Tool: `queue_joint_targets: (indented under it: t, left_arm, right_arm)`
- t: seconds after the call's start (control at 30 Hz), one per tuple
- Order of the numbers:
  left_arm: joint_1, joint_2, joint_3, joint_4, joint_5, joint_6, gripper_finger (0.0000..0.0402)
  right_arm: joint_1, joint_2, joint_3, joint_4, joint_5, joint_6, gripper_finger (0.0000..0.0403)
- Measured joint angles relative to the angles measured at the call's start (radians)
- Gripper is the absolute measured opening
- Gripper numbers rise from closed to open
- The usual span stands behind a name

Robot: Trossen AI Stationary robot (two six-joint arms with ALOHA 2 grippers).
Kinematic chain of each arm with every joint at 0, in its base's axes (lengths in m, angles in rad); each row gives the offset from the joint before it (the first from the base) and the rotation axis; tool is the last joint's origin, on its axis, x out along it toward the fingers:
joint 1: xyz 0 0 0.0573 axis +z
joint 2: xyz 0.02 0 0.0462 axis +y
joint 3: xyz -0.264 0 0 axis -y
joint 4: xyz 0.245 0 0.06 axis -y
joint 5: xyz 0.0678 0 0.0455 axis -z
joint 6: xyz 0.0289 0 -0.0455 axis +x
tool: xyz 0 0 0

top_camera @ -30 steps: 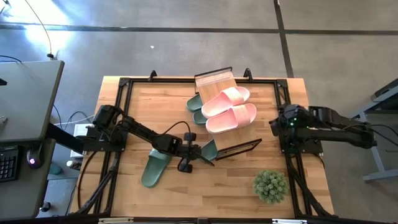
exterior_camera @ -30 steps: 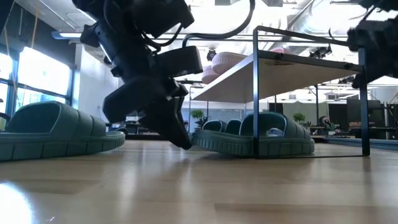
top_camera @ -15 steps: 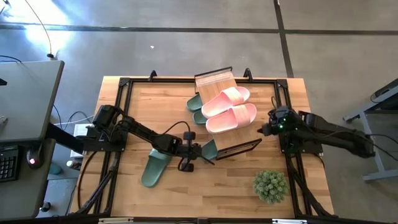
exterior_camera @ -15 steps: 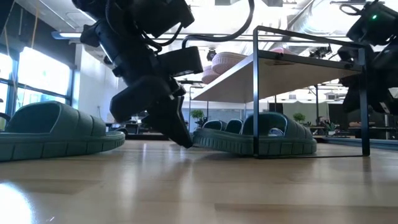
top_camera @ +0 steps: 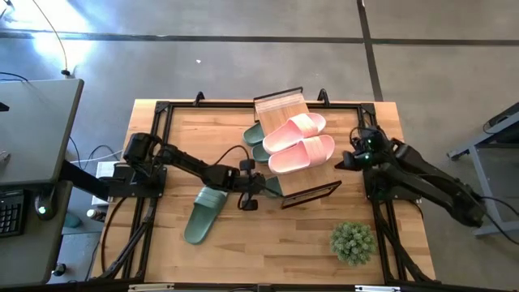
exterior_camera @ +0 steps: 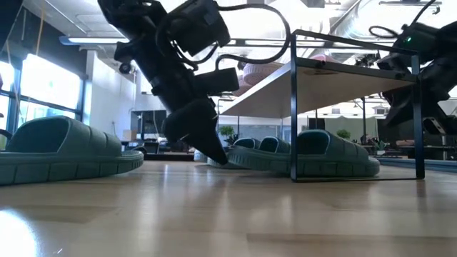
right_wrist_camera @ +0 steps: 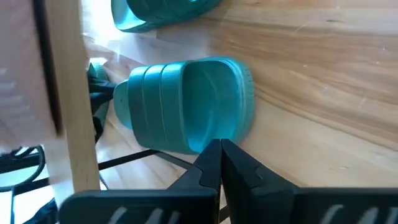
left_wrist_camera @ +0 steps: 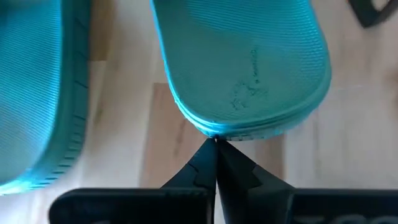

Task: Pick and place slides into the shelf
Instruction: Put the green slide under the shelf

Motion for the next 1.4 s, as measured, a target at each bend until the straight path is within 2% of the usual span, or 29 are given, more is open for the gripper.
queue_joint_targets:
  t: [0.17,0.43,0.57,0.77,1.03,1.4]
  left_arm:
    - [0.004,0.001,-0.001,0.053,0.002,0.028,0.0000]
    - [0.003,0.001,0.000,0.105,0.002,0.032,0.0000]
    - [0.003,0.001,0.000,0.105,0.002,0.033,0.0000]
    - [0.003,0.005,0.000,0.107,0.000,0.051,0.0000]
    - [0.003,0.051,0.000,0.146,-0.008,0.047,0.0000]
    - [0.003,0.069,0.000,0.179,0.000,0.047,0.0000]
  right_arm:
    - [-0.119,0.096,0.000,0.018,-0.112,-0.067,0.0000]
    - [-0.245,0.237,0.000,0.025,-0.204,-0.136,0.0000]
    - [-0.276,0.311,0.000,0.025,-0.245,-0.143,0.0000]
    - [-0.309,0.418,0.000,0.041,-0.248,-0.135,0.0000]
    - [-0.342,0.585,0.000,0.182,-0.319,-0.084,0.0000]
    - [-0.358,0.794,0.000,0.321,-0.302,-0.069,0.0000]
